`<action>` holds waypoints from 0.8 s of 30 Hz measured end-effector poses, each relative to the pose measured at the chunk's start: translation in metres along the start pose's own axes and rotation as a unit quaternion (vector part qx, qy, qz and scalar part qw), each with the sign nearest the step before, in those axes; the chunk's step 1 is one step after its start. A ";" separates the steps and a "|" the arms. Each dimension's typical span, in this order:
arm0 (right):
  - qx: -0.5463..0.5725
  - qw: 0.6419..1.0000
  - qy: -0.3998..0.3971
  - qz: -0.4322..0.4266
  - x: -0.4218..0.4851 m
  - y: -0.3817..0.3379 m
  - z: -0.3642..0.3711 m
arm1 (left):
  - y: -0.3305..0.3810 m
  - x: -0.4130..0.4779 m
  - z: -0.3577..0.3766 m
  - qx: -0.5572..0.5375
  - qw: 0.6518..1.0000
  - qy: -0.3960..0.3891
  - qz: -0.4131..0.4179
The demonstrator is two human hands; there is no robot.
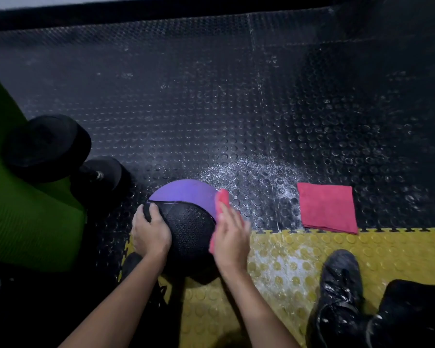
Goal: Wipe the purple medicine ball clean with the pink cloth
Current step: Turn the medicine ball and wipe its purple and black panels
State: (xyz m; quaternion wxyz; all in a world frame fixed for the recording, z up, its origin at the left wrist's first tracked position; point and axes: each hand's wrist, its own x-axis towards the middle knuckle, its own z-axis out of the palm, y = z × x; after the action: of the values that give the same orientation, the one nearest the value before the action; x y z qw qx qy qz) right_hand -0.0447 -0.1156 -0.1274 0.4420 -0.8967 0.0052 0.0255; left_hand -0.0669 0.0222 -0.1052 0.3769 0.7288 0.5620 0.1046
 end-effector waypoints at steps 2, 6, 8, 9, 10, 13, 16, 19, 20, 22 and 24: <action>0.118 0.973 -0.034 0.195 -0.001 0.024 0.000 | 0.002 -0.003 0.000 0.003 1.000 0.001 0.010; 0.011 0.995 0.059 0.074 -0.018 -0.011 0.002 | 0.004 -0.003 0.003 0.016 1.000 0.006 0.021; -0.053 0.990 0.068 -0.115 -0.033 -0.034 0.008 | 0.004 0.001 0.003 0.016 1.000 0.007 0.010; -0.093 0.978 0.061 -0.178 -0.036 -0.036 0.013 | 0.005 0.001 0.002 0.016 1.000 0.008 0.004; -0.102 0.970 0.057 -0.211 -0.033 -0.035 0.013 | 0.005 0.002 0.001 0.013 1.000 0.009 0.000; -0.087 0.963 0.083 -0.240 -0.023 -0.021 0.010 | 0.006 -0.003 0.001 0.005 1.000 0.013 0.000; -0.025 0.992 0.100 -0.075 -0.013 -0.005 0.002 | 0.010 -0.014 0.004 0.013 1.000 0.009 0.020; 0.008 0.995 0.072 0.071 -0.009 -0.002 0.001 | 0.014 -0.019 0.009 0.020 0.999 0.011 0.034; -0.006 0.996 0.083 0.033 -0.012 -0.007 -0.001 | 0.014 -0.020 0.010 0.024 0.999 0.011 0.038; -0.056 0.989 0.089 -0.102 -0.023 -0.019 0.005 | 0.013 -0.018 0.010 0.027 0.999 0.010 0.038; -0.087 0.975 0.069 -0.194 -0.030 -0.030 0.013 | 0.009 -0.014 0.007 0.024 0.999 0.008 0.030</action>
State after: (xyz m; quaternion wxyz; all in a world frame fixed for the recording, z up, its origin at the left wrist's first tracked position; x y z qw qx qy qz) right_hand -0.0747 -0.0879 -0.1103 0.3574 -0.9152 -0.1404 -0.1224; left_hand -0.0606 0.0058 -0.1004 0.3516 0.7533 0.5451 0.1086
